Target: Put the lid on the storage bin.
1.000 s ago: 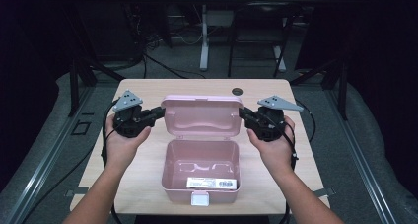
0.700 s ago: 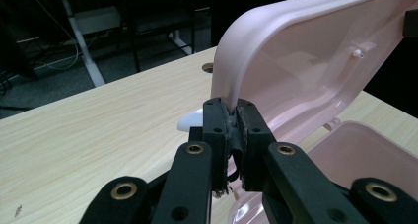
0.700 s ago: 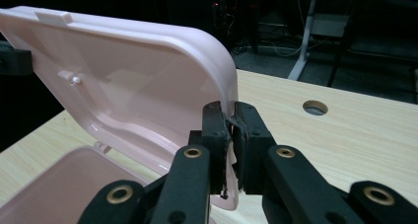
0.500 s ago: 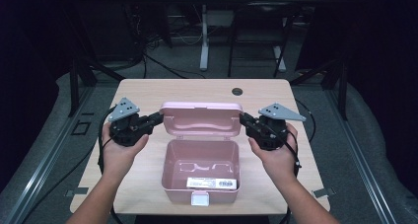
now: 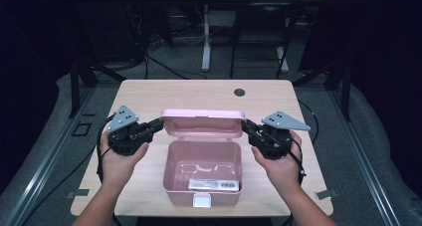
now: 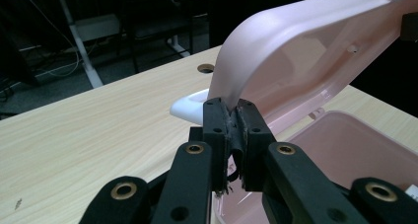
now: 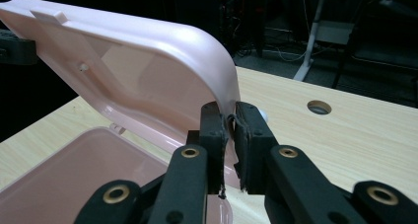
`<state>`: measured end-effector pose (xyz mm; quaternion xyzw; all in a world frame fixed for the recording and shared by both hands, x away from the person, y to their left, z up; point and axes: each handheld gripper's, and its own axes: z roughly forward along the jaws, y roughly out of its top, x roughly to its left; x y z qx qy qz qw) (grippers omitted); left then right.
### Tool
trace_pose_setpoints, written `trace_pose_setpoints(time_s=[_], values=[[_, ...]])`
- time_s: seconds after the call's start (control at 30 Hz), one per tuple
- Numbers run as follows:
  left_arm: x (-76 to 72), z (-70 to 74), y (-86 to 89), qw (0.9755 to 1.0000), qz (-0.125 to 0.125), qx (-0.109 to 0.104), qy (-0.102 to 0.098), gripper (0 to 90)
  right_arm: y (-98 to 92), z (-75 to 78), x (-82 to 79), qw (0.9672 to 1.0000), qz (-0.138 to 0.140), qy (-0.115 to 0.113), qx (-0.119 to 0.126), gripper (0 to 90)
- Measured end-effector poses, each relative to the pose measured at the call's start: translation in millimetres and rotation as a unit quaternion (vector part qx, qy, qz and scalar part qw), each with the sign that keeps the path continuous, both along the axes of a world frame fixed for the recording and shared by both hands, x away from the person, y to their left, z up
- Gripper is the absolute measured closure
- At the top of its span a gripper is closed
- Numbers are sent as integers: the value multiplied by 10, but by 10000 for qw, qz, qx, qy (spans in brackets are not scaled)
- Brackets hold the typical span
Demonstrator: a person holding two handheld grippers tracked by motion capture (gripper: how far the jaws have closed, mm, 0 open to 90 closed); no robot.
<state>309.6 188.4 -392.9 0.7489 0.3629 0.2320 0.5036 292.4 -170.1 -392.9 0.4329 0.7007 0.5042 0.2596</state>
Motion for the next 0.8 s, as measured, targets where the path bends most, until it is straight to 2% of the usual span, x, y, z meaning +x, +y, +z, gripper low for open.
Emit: trace_pose_setpoints(time_s=[0.2, 0.43, 0.6, 0.8], values=[[-54, -9, 4, 10000, -27, 45, -33, 849, -1, -33, -33, 10000, 66, 27, -2, 784], [-133, -38, 22, 10000, -69, -41, -11, 844, -14, -78, -82, 9999, 145, 34, 58, 758], [-188, -31, 29, 9999, -73, -72, -76, 831, -7, -136, -122, 9999, 162, 37, 42, 754], [-238, -41, 31, 9999, -81, -109, -107, 825, -30, -191, -158, 9997, 191, 101, 144, 750]])
